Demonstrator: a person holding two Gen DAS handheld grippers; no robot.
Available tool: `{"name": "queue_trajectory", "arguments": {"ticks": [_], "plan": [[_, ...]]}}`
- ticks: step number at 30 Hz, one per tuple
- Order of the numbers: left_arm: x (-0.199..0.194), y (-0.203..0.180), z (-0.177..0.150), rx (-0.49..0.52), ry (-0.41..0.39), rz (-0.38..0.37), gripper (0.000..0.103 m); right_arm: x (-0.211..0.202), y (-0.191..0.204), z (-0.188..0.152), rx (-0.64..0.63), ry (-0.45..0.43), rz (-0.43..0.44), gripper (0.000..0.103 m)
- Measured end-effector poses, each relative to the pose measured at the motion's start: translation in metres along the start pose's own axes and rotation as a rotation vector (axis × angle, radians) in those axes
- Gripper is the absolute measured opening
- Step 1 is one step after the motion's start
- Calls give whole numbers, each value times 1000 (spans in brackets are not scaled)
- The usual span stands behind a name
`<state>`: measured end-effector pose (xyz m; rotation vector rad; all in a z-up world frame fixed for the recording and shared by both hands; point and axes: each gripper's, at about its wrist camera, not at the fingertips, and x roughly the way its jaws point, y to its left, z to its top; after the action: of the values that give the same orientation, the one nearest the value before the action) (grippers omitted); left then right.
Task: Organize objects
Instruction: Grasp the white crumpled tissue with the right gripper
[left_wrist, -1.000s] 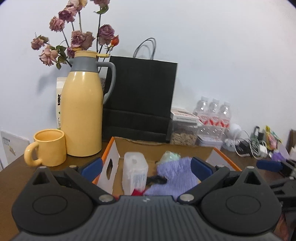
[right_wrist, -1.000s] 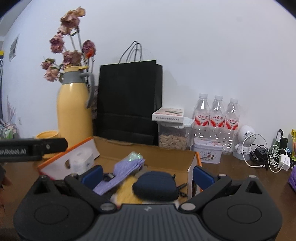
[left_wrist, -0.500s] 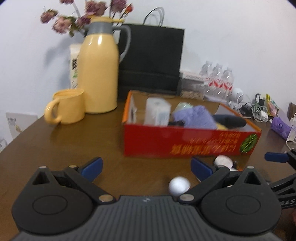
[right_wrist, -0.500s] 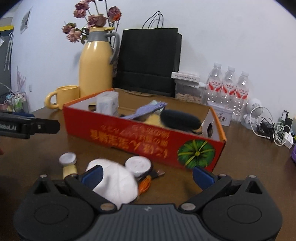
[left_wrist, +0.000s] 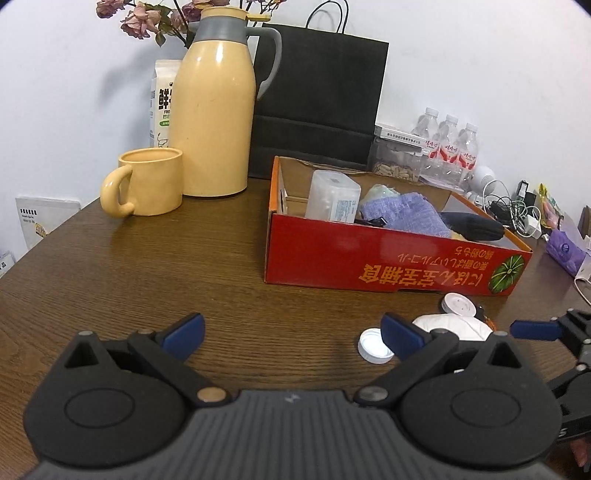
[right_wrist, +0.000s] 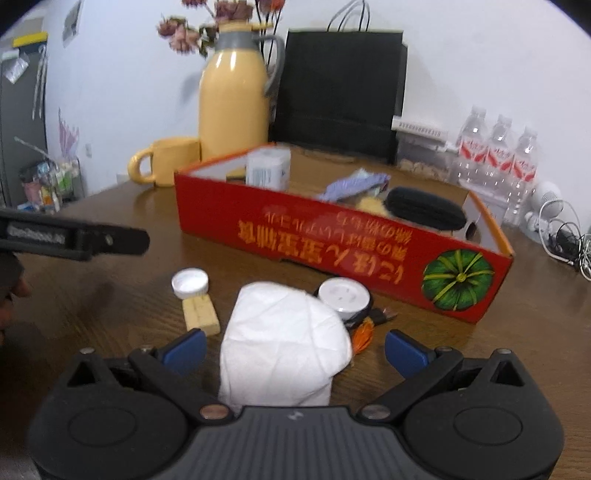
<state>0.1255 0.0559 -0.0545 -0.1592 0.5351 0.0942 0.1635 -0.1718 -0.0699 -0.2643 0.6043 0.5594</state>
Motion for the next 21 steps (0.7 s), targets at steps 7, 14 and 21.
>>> {"name": "queue_trajectory", "arguments": {"ticks": [7, 14, 21], "plan": [[-2, -2, -1, 4, -7, -4, 103, 9, 3, 2, -10, 21, 2, 101], [-2, -2, -1, 4, -6, -3, 103, 5, 4, 3, -16, -4, 25, 71], [-2, -2, -1, 3, -6, -4, 103, 1, 7, 3, -34, -22, 19, 67]]}}
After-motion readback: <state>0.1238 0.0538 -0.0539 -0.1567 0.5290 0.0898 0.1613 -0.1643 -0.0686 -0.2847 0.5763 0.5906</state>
